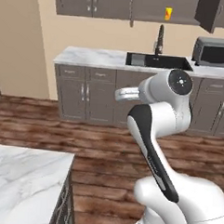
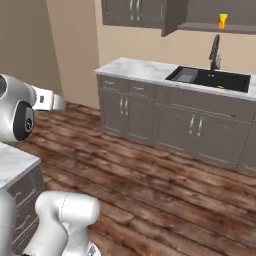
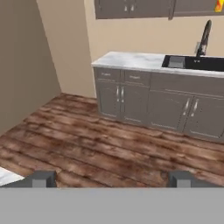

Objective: Open the cabinet directly in front. Then move the beer and the cup to the dining counter with the candle on it.

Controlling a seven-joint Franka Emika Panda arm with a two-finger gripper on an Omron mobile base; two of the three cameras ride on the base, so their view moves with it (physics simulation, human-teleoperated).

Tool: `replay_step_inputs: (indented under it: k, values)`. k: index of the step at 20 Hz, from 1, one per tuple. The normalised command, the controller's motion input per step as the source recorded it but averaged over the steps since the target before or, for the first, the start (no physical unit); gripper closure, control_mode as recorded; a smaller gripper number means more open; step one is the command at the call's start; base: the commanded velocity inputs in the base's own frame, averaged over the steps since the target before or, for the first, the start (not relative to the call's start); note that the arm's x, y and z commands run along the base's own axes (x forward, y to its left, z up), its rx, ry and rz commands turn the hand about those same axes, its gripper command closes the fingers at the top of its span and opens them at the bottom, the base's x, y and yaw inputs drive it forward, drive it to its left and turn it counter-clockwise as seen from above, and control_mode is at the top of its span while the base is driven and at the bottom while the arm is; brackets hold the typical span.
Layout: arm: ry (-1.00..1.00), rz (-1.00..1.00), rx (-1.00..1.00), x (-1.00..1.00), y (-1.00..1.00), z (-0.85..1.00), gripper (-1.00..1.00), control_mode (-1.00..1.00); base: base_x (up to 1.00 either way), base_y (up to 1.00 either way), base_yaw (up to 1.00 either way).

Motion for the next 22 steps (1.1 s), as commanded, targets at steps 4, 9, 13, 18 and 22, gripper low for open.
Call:
replay_step_inputs:
  k: [4, 9, 13, 18, 22]
  values:
    - [0.00, 0.00, 0.00, 0.00, 0.00, 0.00, -1.00, 1.00, 0.30, -0.69, -0.43]
    - [0.00, 0.00, 0.00, 0.00, 0.00, 0.00, -1.00, 1.00, 0.53, -0.59, -0.37]
    - [0.00, 0.00, 0.00, 0.00, 0.00, 0.00, -1.00, 1.00, 0.77, -0.49, -0.32]
    - [0.00, 0.00, 0.00, 0.00, 0.00, 0.00, -1.00, 1.00, 0.92, -0.36, -0.30]
    - [0.00, 0.00, 0.00, 0.00, 0.00, 0.00, -1.00, 1.00, 1.00, -0.05, -0.28]
